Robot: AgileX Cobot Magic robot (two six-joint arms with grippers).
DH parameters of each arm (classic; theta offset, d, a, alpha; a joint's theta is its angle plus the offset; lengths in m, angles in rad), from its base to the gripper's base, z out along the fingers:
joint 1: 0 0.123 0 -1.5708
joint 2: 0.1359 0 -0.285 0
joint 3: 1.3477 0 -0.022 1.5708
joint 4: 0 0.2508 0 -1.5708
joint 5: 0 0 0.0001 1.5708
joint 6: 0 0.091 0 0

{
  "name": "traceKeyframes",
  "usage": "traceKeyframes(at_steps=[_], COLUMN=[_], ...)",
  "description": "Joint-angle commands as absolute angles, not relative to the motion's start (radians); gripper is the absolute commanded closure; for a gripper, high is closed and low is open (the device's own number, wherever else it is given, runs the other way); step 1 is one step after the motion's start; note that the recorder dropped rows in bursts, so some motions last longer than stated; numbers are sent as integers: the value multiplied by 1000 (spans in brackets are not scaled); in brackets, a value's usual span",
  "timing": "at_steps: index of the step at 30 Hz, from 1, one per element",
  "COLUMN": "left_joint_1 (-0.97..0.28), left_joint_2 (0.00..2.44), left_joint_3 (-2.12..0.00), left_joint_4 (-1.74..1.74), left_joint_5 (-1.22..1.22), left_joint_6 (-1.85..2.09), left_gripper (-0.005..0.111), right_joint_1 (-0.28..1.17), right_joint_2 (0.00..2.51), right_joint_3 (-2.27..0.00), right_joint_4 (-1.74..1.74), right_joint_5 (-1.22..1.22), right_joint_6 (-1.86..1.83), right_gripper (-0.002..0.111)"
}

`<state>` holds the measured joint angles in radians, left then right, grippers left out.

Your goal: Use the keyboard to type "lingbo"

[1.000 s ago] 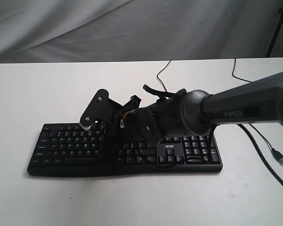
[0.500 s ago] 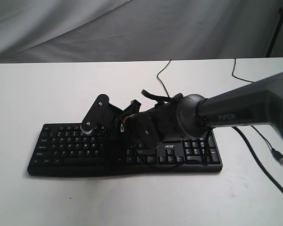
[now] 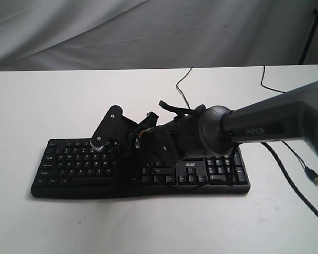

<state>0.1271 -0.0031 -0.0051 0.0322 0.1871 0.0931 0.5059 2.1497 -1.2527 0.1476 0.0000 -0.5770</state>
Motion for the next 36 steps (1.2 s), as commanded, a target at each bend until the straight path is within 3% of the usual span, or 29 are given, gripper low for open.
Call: traceKeyframes(at_steps=[1, 13, 36], left_joint_1=[123, 123, 123], left_joint_2=[0, 0, 0], left_joint_3=[0, 0, 0], left_joint_4=[32, 32, 32], left_joint_5=[183, 183, 183], left_joint_6=[90, 90, 90], left_gripper=[106, 106, 106], right_joint_1=[505, 540, 593], right_joint_2=[2140, 2028, 2102], right_joint_3=[-1259, -1259, -1259], right_joint_4=[140, 115, 129], right_joint_5=[-7, 124, 87], right_joint_6=[-583, -583, -583], right_gripper=[108, 108, 108])
